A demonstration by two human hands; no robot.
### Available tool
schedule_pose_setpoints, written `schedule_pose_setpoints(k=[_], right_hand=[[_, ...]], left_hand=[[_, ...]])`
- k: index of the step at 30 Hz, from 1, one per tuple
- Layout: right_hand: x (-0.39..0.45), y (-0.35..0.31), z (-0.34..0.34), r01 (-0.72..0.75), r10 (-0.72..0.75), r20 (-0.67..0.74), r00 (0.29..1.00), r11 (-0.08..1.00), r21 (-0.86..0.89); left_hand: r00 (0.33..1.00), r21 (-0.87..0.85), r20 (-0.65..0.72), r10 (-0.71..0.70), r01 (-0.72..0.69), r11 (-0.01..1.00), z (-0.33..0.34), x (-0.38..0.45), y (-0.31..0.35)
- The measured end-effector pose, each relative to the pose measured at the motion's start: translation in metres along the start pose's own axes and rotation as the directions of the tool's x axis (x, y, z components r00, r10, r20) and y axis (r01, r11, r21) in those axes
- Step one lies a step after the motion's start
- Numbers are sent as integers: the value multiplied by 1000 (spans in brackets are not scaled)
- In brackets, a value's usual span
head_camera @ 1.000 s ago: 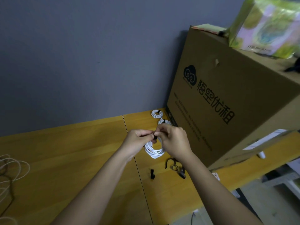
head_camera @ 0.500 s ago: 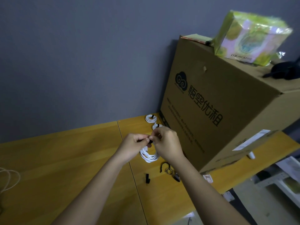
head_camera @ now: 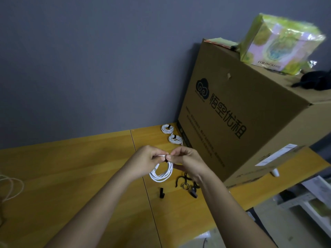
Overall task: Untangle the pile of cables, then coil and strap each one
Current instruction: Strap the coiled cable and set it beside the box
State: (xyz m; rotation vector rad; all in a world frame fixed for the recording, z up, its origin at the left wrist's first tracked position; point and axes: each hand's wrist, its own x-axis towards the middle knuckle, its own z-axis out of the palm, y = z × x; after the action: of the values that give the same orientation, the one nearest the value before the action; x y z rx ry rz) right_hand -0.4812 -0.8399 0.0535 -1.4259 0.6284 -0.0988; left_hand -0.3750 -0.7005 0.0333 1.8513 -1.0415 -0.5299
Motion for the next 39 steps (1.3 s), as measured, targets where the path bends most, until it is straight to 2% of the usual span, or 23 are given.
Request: schedule_pose_setpoints(k=[4,9,18,22,28,31,35,39], right_hand=[[-4,3,-3,-108,105,31,994,982,155],[-11,6,-1,-156,158,17,987,941,299],[-16,27,22,-39,122,-137,983,871,491],[-9,38,34,23,154,-227,962,779,627],[17,41,40,9,206,-286,936,798,603],[39,44,32,-15,189,-270,944,843,537],[76,54,13,-24,128,-208,970,898,439],[128,62,-4,-56,125,-190,974,942,329]], left_hand=[[996,117,2,84,-84,990,-3,0,8],[994,70,-15,108,-107,992,-1,-3,11],[959,100,-196,204,-187,977,22,-15,5],[953,64,-229,196,-186,980,30,-19,-6],[931,243,-227,286,-231,942,33,-9,-30],[944,244,-263,196,-132,961,36,5,-46],[929,63,-366,-48,76,995,42,40,-75],[897,-84,-396,-196,178,981,48,94,-105]])
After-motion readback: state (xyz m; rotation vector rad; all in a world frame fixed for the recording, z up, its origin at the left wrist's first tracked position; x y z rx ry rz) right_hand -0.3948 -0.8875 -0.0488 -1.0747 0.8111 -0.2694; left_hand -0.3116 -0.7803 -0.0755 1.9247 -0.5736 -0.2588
